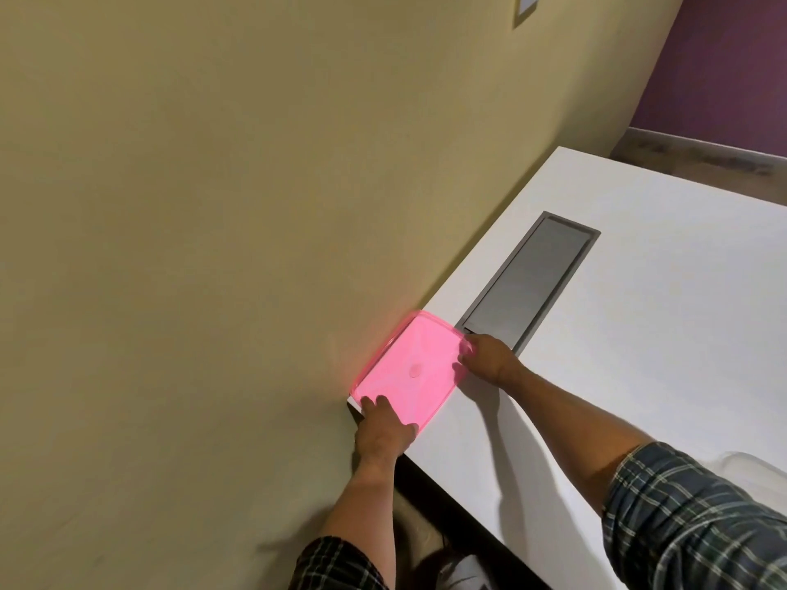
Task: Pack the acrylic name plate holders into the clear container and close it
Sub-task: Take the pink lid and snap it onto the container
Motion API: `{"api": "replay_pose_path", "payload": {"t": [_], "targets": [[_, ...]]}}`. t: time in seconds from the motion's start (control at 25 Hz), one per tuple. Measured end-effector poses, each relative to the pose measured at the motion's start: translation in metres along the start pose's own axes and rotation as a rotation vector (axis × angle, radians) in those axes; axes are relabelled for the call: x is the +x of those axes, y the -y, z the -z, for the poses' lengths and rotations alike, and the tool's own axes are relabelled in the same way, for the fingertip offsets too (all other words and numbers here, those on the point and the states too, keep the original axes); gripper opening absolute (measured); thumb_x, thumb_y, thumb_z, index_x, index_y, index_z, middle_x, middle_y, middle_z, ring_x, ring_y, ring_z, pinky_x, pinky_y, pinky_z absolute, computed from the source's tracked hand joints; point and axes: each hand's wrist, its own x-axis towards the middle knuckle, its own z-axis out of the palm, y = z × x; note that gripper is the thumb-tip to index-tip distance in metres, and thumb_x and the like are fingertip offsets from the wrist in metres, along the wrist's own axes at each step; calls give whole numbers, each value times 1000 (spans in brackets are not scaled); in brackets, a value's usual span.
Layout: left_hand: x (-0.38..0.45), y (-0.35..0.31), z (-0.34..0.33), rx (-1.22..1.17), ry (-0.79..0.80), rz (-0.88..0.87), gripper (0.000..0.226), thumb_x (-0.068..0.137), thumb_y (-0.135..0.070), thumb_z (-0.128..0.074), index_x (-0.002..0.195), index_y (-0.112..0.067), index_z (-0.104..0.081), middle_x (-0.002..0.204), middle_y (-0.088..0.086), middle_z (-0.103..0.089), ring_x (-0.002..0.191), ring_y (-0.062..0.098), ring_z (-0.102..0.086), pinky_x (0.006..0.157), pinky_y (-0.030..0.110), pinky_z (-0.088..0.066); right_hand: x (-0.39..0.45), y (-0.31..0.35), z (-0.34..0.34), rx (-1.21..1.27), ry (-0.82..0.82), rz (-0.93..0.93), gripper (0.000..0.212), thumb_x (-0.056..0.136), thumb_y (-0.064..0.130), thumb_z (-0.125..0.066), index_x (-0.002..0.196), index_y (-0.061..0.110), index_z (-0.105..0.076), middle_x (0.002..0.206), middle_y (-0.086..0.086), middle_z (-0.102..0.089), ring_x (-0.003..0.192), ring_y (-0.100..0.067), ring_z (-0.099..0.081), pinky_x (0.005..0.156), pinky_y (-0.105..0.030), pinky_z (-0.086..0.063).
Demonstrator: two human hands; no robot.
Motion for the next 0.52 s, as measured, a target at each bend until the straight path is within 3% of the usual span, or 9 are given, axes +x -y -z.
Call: {"api": "replay_pose_path", "payload": {"t": [0.2,0.36,0.52], "targets": [[-3,8,-1,-24,-68,1,67,88,-48,-64,140,-9,-44,153,12,-36,124,30,-60,92,34,-53,6,4,-1,213,-73,-123,39,89,13,-67,127,3,-63,122,-13,-66,112,-30,-62,89,-30,-46],[-6,15,5,-366,-164,32,60,90,-42,-67,138,-9,-54,140,10,-57,120,29,-63,97,36,-55,-2,-4,3,374,-59,-165,9,84,2,-68,90,-3,-73,83,-13,-65,77,-25,-59,69,-30,-44],[-19,6,17,-511,-339,20,48,88,-31,-70,128,-13,-52,135,13,-48,109,37,-64,93,46,-58,-26,-13,29,459,-13,-77,7,86,5,-72,92,4,-76,71,-5,-69,54,-15,-62,49,-20,-44]]}}
